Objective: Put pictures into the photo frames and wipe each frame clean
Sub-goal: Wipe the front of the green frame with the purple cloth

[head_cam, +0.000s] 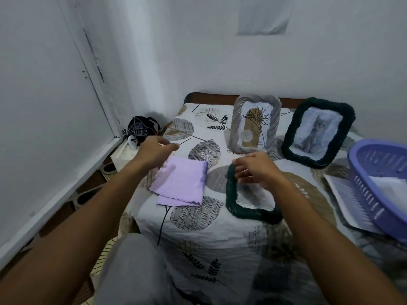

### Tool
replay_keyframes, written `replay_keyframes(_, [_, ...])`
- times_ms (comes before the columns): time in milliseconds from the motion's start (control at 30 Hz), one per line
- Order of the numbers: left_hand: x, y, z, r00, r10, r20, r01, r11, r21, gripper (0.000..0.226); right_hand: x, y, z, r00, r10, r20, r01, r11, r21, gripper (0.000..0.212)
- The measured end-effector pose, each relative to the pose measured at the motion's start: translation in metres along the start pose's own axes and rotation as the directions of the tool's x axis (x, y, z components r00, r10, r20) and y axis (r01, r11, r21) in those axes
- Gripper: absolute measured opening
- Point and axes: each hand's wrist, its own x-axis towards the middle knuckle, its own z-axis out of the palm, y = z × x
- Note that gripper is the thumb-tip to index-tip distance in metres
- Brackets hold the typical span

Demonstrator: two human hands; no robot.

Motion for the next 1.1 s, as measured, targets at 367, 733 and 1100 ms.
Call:
replay_keyframes(367, [-0.038, 0.024, 0.131, 0.941, -0.083, 0.33, 0.133, 0.982, -0.134, 0.056, -0.038, 0.055, -0.077, 0.963, 0.01, -0.27, -0.026, 0.998, -0.055, 0.019])
replay_keyframes(733, [-0.047, 0.034, 0.141, 0.978, -0.106, 0.179, 0.184, 0.844, -0.504, 0.046, -0.032, 0.056, -0.069, 0.922, 0.055, -0.384, 0.124, 0.896, 0.426, 0.032])
replay_keyframes(1100, [-0.051, 0.035, 0.129, 0.965, 0.054, 0.258, 0.132, 0.75, -0.648, 0.019, -0.039, 0.036, -0.075, 0.961, -0.118, -0.249, 0.268, 0.616, 0.741, 0.029])
